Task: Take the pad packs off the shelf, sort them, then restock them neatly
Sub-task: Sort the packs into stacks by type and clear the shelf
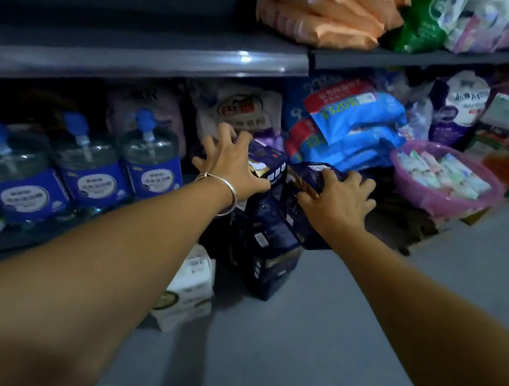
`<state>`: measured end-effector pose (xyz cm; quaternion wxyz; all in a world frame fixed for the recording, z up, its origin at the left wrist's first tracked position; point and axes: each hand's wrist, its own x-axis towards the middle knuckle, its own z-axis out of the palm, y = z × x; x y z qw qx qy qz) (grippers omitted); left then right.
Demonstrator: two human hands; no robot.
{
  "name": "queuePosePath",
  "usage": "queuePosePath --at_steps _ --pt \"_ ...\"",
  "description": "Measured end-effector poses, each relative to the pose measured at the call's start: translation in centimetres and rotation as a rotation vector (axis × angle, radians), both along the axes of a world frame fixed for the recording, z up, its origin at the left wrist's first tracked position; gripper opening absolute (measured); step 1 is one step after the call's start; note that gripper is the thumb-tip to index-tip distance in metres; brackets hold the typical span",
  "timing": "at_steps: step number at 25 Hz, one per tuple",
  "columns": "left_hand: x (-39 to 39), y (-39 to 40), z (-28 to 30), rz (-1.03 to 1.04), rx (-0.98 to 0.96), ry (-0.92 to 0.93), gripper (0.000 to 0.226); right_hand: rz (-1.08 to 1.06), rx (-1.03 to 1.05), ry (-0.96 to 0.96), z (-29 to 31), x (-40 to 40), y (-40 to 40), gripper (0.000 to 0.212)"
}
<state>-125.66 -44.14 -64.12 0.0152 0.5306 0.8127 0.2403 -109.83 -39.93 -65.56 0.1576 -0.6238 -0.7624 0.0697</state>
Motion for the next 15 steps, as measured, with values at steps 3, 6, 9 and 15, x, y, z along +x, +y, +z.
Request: queuePosePath --at_steps 3,6,9,15 --pt "3.0 1.2 -3.1 -0.047 -0.062 -0.041 0.072 -0.083 -0.066 -0.023 -3.2 2.7 -0.1 0.052" --pt "6.6 1.8 -5.4 -0.119 -0.112 -0.044 0.073 -0.224 -0.174 0.007 -5.0 5.5 -0.3 0.055" --pt "9.3 1.8 -6.8 -0.191 -0.149 -0.035 0.074 -0.347 -0.312 0.093 -5.9 7.9 -0.9 0.067" --pt "14.2 0.3 -10.4 -0.406 -0.272 0.204 0.075 -0.45 -0.49 -0.022 -10.8 12.4 -2.2 0.076"
